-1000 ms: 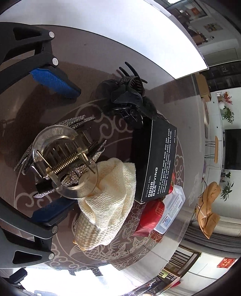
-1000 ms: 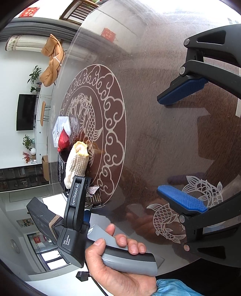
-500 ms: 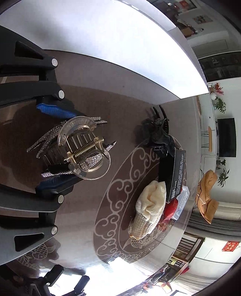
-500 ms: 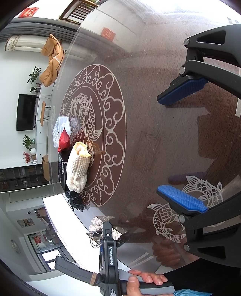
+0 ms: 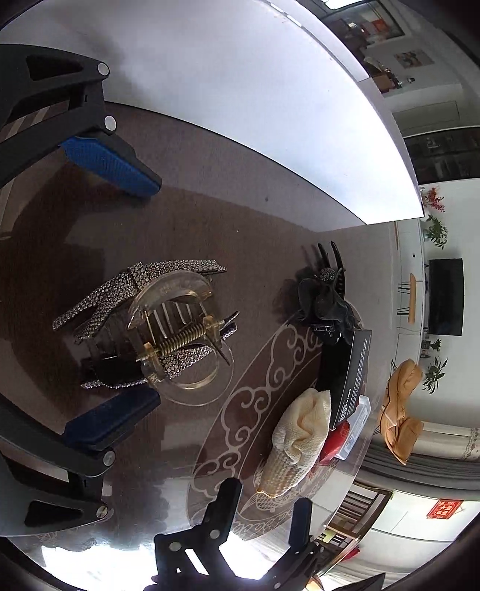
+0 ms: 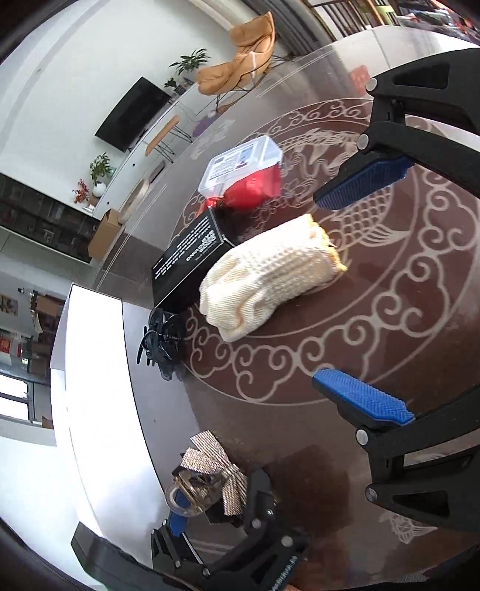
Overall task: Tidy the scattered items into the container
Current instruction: 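Hold the hair clip in the left tool while the right tool grasps the white yellow-cuffed glove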
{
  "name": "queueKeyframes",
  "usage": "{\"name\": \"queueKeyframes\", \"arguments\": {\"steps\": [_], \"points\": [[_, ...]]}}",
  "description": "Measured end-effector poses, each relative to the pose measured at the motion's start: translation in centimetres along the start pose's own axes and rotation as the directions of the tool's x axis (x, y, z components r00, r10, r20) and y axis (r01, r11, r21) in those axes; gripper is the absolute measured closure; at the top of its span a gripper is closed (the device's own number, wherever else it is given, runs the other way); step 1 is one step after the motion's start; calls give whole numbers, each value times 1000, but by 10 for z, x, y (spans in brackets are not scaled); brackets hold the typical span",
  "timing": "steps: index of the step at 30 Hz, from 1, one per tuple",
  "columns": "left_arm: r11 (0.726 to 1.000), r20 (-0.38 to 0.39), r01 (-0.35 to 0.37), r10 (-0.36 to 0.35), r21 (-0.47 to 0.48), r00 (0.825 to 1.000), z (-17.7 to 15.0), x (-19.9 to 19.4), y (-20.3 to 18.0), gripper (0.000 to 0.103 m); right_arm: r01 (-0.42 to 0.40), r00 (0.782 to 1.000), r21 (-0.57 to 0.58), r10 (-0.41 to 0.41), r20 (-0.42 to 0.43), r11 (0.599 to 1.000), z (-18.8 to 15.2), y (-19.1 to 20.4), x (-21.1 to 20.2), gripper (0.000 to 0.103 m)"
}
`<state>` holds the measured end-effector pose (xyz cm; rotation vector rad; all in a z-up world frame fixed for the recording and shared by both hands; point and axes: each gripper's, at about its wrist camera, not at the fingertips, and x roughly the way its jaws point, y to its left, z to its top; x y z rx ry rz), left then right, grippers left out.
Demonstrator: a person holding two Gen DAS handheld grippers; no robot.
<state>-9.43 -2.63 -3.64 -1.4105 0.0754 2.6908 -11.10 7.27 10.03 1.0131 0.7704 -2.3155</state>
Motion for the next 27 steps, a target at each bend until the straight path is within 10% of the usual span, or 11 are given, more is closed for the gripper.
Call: {"name": "queueKeyframes", "arguments": {"steps": [6,9,12,20,27], "points": [[1000,3,-1,1,-1,1000,-1,0,0,0,-64,997,34,66,-37,997,32,-13,44,17],[1000,2,-1,1,-1,1000,-1,0,-1,0,-94,993,175,106,-61,980,23,-25,43,50],[1000,2,-2,2,-2,1000,0,0,-1,0,-71,993,270,93,-70,960,-7,-28,23,51],[1000,3,-9,9,-7,1000,1,2,-2,0,154,987,450,-117,-109,879,-110,-13,-51,30],[1000,3,-9,9,-6,1000,1,2,-2,0,120,992,568,-75,-101,814,-120,-31,-52,20]]}}
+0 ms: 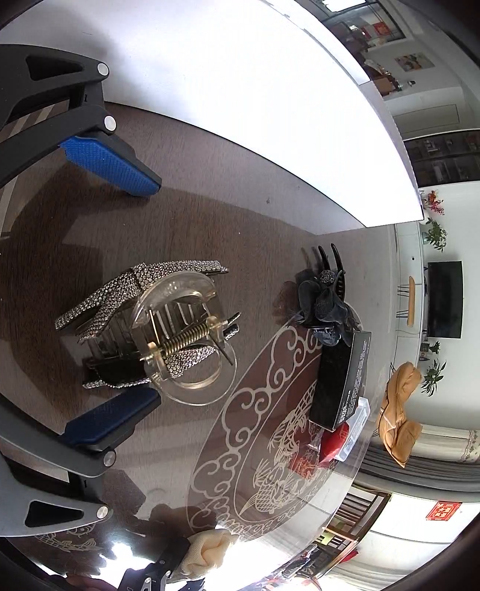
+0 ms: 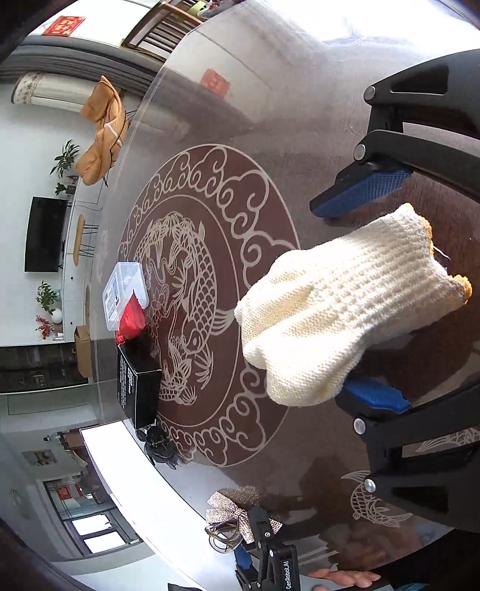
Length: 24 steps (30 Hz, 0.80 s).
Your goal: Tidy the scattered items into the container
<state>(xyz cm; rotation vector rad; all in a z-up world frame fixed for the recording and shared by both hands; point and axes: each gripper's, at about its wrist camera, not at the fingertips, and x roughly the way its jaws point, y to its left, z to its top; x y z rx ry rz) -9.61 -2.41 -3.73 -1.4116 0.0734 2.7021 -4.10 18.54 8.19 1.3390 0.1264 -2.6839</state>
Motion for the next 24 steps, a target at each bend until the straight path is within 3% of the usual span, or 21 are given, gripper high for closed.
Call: {"name": "queueKeyframes", "arguments": {"steps": [24], "points": [[1000,0,1,-1,0,1000,0,1,0,0,-8,1000,-5,8,-3,1000,0,2,0,15]]}}
